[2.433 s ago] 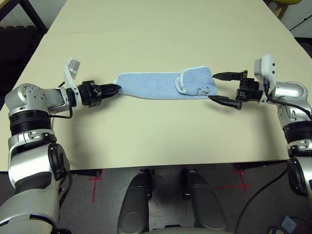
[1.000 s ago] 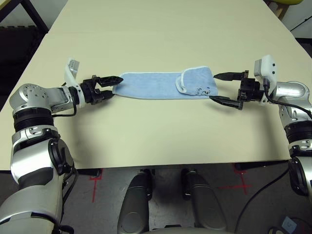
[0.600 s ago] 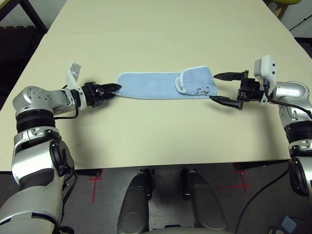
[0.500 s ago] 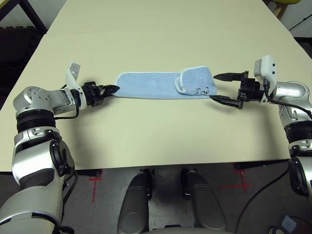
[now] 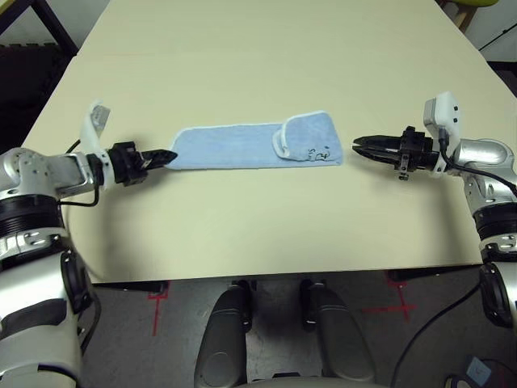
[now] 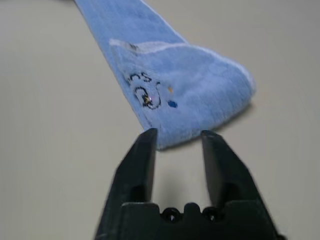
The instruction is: Fold the towel and set it aside.
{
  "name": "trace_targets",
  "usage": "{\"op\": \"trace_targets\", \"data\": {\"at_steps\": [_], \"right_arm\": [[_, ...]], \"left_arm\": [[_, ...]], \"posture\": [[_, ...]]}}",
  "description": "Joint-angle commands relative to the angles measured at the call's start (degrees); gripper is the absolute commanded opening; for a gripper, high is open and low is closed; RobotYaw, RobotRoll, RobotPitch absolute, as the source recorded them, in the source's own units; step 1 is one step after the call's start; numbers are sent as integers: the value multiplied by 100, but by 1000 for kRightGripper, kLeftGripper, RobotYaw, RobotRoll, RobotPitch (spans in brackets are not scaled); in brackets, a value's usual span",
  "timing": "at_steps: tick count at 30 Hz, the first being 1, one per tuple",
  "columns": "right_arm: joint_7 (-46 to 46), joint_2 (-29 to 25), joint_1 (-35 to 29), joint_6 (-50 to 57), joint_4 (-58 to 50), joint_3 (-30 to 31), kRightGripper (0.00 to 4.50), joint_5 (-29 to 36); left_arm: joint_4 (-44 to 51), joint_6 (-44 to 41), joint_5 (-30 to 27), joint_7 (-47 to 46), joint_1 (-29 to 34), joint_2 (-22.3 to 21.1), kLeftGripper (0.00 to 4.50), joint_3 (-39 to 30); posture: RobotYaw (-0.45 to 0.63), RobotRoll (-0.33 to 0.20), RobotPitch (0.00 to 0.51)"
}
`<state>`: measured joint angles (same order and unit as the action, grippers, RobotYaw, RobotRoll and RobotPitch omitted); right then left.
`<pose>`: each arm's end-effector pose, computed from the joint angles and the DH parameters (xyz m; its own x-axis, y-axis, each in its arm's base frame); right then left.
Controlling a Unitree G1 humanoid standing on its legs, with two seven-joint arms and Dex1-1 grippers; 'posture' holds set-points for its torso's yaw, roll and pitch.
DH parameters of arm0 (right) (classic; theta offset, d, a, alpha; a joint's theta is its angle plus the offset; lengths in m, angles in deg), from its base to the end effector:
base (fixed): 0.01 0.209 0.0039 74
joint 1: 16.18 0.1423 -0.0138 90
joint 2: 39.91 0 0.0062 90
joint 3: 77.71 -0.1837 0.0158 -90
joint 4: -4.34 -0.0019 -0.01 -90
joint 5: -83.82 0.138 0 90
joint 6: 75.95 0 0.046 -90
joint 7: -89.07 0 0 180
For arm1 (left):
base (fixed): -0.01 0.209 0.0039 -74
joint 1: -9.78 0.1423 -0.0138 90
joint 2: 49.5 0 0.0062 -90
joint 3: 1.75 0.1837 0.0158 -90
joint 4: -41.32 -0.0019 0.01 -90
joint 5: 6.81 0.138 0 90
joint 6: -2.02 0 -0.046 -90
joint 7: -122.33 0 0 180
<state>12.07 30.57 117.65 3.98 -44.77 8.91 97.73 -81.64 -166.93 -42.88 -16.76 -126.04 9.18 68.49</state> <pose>0.3184 -0.2817 0.1780 0.4605 0.8751 -0.1486 -0.8480 0.3841 -0.3652 0.2716 0.3329 0.2012 0.7274 -0.5487 -0.4120 0.1792 0.7315 -0.6578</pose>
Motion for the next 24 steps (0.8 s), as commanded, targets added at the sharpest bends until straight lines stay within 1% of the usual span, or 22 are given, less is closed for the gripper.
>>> {"op": "trace_targets", "data": {"at_steps": [1,2,3,4,5,10,15,18,20,24], "right_arm": [[12,-53,-51,37,83,-53,3267,35],[15,-49,-44,40,84,-50,3566,35],[16,-47,-39,39,84,-48,4017,34],[17,-46,-37,38,83,-47,4340,33],[13,-43,-34,45,64,-45,4432,38],[-10,-30,-47,90,-65,-33,4432,70],[-29,-19,-56,118,-133,-13,4432,90],[-36,-14,-52,113,-142,0,4432,94],[-38,-11,-44,104,-128,8,4432,84],[-45,-8,-33,94,-112,20,4432,72]], "left_arm": [[140,119,45,78,67,-72,0,67],[143,160,58,98,39,-61,0,100],[137,186,67,109,5,-49,0,127],[130,202,71,116,-15,-43,0,148],[123,230,78,156,-70,-35,0,214],[126,286,111,399,-284,-117,0,536],[273,441,187,810,-393,-368,0,993],[585,356,45,1120,-570,-473,0,1191],[839,149,-130,1218,-742,-415,0,1189],[1324,-318,-469,1102,-1127,-29,0,989]], "posture": [[16,0,220],[17,0,219],[17,0,219],[17,0,219],[14,0,218],[9,0,216],[9,0,217],[15,0,220],[15,0,220],[21,0,220]]}}
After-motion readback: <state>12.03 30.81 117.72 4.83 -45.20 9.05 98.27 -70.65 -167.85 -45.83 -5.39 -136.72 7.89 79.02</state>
